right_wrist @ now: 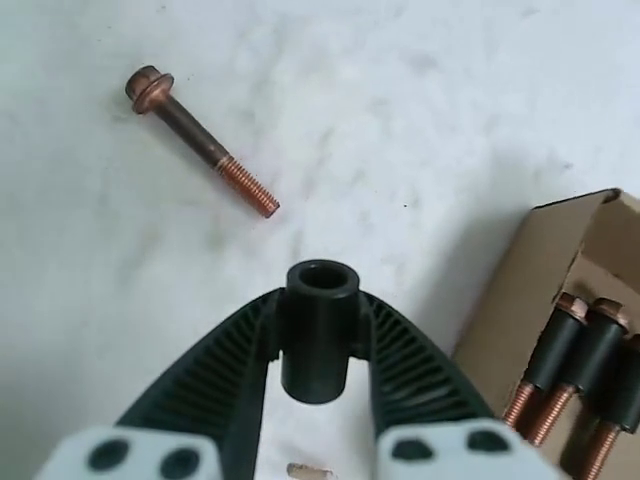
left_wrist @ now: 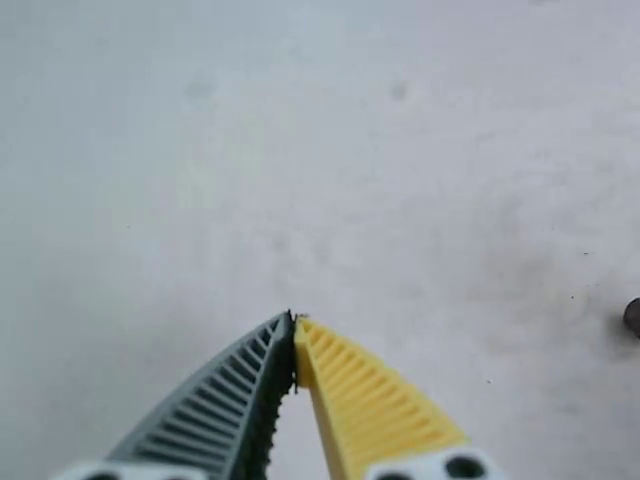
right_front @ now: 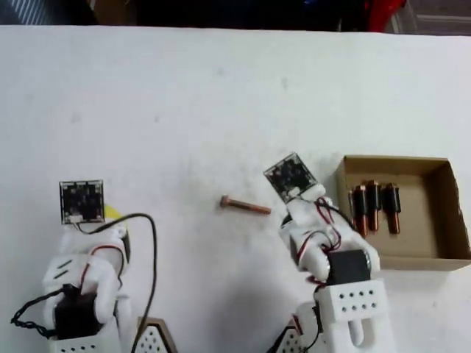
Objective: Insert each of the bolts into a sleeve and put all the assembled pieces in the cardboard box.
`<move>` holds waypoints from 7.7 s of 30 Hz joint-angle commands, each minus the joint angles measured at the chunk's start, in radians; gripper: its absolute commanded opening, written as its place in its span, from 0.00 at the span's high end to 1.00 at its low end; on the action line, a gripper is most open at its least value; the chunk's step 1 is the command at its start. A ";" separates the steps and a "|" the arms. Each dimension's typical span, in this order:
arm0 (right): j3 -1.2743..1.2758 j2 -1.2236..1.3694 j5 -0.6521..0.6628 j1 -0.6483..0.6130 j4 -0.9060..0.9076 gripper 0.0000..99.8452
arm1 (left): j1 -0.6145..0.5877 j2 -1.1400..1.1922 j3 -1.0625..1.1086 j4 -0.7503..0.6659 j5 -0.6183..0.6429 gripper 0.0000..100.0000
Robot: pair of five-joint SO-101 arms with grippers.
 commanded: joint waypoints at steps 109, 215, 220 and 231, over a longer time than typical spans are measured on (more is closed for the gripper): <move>0.423 -0.591 -0.216 0.259 -0.157 0.98 | 0.763 1.736 -1.151 0.078 -0.574 0.98; 0.423 -0.591 -0.209 0.456 -0.162 0.98 | 0.645 2.218 -1.237 -0.077 -0.987 0.88; 0.423 -0.591 -0.209 0.456 -0.162 0.98 | 0.644 2.218 -1.237 -0.075 -0.985 0.91; 0.425 -0.591 -0.209 0.456 -0.162 0.98 | 0.630 2.207 -1.240 -0.068 -0.985 0.98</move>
